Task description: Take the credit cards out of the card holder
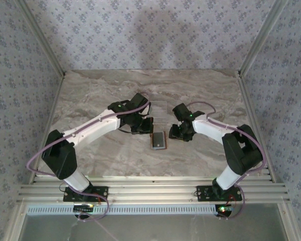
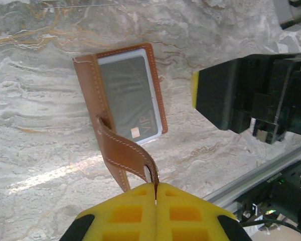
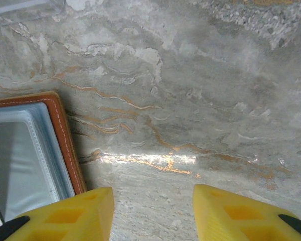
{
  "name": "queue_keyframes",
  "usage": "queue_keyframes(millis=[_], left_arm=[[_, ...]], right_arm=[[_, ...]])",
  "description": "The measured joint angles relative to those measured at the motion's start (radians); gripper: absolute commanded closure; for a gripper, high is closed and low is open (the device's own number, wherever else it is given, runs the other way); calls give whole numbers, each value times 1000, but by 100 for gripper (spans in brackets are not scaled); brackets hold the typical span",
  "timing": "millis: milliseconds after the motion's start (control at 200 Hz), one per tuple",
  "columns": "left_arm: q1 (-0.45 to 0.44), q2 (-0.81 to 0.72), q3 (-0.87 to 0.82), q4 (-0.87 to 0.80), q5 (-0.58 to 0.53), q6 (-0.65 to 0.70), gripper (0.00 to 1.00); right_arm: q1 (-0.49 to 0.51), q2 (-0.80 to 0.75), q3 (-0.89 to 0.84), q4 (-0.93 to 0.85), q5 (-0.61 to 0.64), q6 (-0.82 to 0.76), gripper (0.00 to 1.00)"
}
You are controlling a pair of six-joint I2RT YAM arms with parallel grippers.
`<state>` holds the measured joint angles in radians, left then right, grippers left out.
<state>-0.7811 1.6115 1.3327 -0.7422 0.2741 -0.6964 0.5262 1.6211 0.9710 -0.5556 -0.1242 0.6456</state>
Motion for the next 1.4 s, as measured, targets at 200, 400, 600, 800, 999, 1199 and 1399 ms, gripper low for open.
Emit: queue_keyframes(millis=[200, 400, 600, 800, 999, 1199, 1399], left_arm=[[1, 3, -5, -35, -61, 0, 94], [36, 2, -95, -43, -105, -1, 83], [90, -10, -192, -49, -144, -4, 71], [126, -49, -214, -48, -156, -6, 67], [155, -60, -114, -98, -146, 17, 57], [155, -59, 31, -91, -77, 53, 58], [130, 24, 39, -90, -8, 61, 60]], right_arm=[[19, -9, 0, 40, -66, -6, 41], [69, 42, 39, 56, -103, -6, 41], [84, 101, 56, 58, -105, -6, 41], [84, 113, 57, 48, -101, -22, 42], [84, 122, 68, 31, -101, -26, 44], [84, 130, 70, 28, -105, -26, 45], [84, 154, 102, -2, -109, -26, 46]])
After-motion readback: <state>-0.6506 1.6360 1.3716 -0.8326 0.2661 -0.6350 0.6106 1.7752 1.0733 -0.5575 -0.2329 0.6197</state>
